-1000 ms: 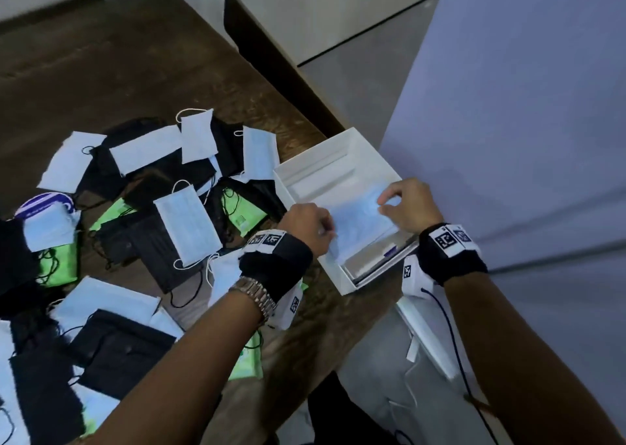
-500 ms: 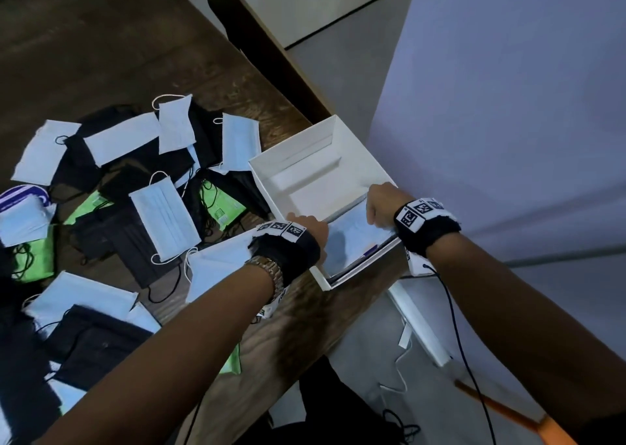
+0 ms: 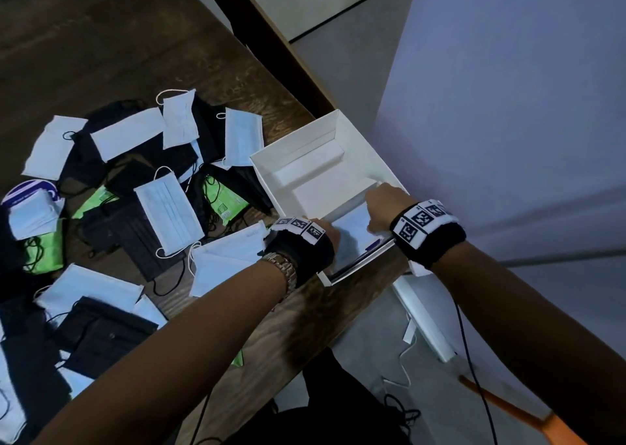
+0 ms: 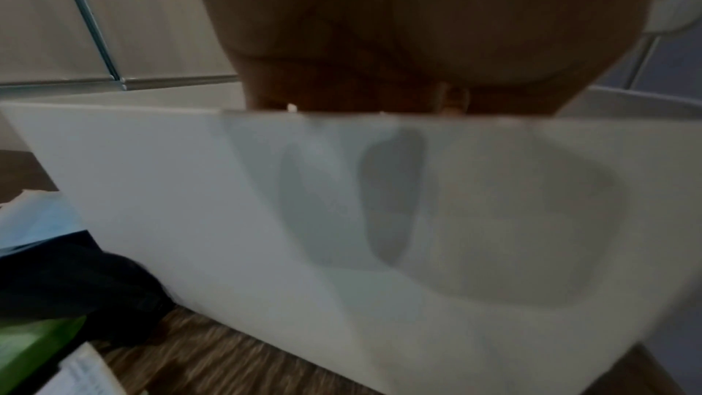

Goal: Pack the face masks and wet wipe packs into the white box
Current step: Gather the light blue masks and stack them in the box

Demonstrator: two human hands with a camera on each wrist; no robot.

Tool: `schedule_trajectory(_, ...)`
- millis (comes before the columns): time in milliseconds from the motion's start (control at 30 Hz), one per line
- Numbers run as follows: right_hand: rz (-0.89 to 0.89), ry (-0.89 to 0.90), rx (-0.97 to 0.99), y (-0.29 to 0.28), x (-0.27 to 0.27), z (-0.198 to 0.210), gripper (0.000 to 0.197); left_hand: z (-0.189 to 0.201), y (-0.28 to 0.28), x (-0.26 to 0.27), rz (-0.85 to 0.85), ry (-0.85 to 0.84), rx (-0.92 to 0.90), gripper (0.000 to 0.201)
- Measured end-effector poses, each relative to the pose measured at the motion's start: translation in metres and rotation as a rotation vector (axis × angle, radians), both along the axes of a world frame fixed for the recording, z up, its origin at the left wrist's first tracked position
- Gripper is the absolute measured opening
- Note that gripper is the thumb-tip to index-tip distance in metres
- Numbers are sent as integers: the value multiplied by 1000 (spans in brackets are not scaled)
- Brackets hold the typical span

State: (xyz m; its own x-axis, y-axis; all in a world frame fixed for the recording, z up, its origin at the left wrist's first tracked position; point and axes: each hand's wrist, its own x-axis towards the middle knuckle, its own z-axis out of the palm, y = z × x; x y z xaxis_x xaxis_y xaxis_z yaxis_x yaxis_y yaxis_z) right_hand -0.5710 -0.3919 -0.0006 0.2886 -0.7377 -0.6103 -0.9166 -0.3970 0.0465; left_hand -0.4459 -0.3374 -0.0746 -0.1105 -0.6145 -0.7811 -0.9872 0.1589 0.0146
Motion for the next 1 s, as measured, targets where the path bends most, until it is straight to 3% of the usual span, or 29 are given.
schedule_trajectory(100,18,5,-75,8,0,2,36,37,4,-9,-169,42,15,23)
schedule_trajectory(233,34,39,-114,19,6,-4,35,20,6,-18,-238,49,148,30)
schedule_trajectory(333,15,22,-147,20,8,-4,34,18,11,-16,-234,46,98,31)
schedule_trajectory(433,18,17,-33,14,8,-14,32,19,12,-14,-256,79,100,33)
schedule_trajectory(600,54,82,134,3,7,-37,45,29,15,-15,-297,69,69,30)
schedule_trajectory(700,54,58,153,-19,-9,-92,51,32,14,-8,-300,94,64,27)
schedule_trajectory(733,68,74,162,-20,-9,-93,58,35,13,-4,-273,134,42,30)
schedule_trajectory(833,31,68,101,-8,11,-39,45,54,15,13,-81,289,-111,29)
schedule_trajectory(1000,-30,-150,-86,3,54,39,30,79,38,73,173,595,-476,17)
